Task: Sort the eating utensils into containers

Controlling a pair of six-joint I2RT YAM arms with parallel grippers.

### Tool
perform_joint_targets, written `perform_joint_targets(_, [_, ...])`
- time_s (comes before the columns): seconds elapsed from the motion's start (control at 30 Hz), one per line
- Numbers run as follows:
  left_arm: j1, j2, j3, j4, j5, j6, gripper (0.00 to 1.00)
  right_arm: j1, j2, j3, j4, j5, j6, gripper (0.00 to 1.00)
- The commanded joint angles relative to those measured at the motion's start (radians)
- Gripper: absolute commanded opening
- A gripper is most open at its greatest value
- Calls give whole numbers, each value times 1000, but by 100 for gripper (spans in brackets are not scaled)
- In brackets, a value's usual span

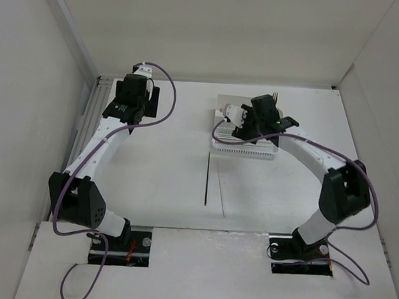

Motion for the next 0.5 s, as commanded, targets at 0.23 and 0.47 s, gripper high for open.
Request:
perform_joint_targets(0.23, [-9,-3,24,25,9,-7,80,371,-256,-138,140,453,1159,100])
perform_joint_targets(0.47, [-50,-3,24,25,9,-7,80,586,-48,-157,-26,437,1326,85])
